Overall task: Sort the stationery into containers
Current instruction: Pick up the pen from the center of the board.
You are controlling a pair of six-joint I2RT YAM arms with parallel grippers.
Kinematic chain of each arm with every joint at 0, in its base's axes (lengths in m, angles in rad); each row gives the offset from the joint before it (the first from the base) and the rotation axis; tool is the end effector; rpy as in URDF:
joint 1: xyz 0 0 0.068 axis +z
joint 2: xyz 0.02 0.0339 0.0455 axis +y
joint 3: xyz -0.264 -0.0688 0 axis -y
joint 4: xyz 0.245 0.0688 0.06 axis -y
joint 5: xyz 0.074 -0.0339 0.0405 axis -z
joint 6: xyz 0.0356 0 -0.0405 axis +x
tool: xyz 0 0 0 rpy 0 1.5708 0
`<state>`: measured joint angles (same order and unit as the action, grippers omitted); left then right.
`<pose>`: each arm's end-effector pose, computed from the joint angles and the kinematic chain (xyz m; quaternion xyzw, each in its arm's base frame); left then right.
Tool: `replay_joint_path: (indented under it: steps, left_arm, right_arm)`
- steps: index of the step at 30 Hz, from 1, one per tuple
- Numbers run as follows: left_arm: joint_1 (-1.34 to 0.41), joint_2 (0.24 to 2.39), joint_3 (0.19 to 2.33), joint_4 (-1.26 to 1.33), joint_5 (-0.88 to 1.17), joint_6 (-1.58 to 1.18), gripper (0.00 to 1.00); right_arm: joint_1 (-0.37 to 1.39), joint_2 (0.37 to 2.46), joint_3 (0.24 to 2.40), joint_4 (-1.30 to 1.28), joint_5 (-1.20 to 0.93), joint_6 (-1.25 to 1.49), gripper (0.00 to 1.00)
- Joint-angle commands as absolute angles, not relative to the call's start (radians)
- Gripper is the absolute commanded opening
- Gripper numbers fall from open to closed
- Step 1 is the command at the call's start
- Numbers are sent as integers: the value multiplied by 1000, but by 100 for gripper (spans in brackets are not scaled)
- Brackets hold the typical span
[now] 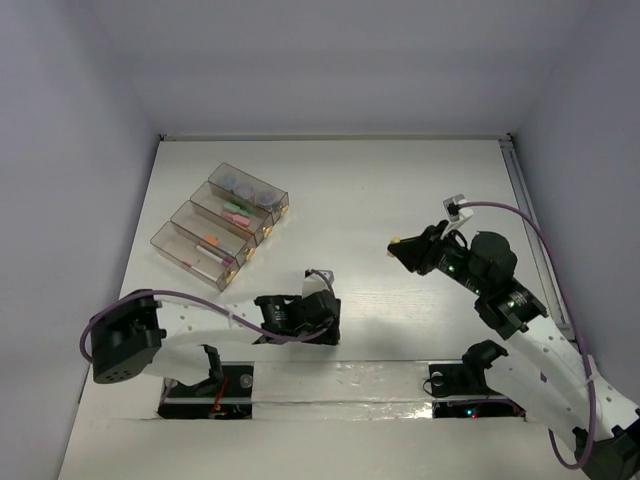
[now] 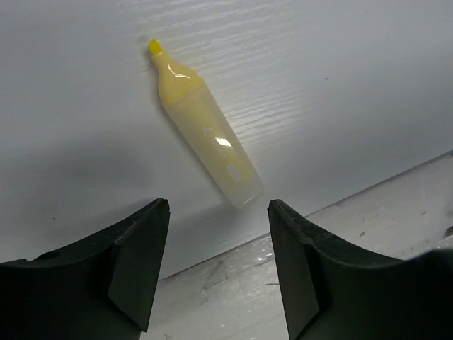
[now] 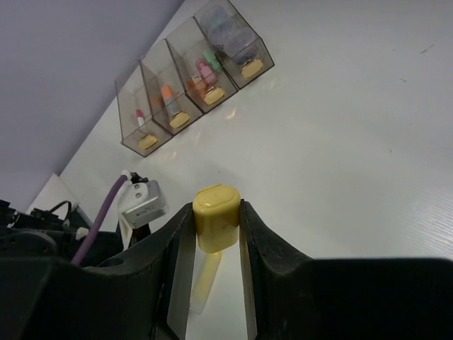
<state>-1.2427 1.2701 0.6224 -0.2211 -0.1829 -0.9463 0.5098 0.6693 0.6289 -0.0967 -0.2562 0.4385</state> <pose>0.0847 -0.2287 0.1824 0.1070 0.9295 -0.2650 0.2332 0.1419 0.0897 0.3125 -0.1105 0.7442 0.3832 0.5358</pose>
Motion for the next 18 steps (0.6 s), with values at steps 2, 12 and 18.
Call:
replay_joint_path:
  steps: [2,12,18]
  left_arm:
    - [-1261,1328,669,-221,-233,-1006,54]
    - [-1270,1473,749,-253,-304,-1009,42]
    - [-1302,1549,801,-331,-354,-1015,30]
  right_arm:
    - [503,667,609,-23,-311,448,0]
    - [503,669,565,44,-359,485,0]
    - [503,670,552,61,-371,491,0]
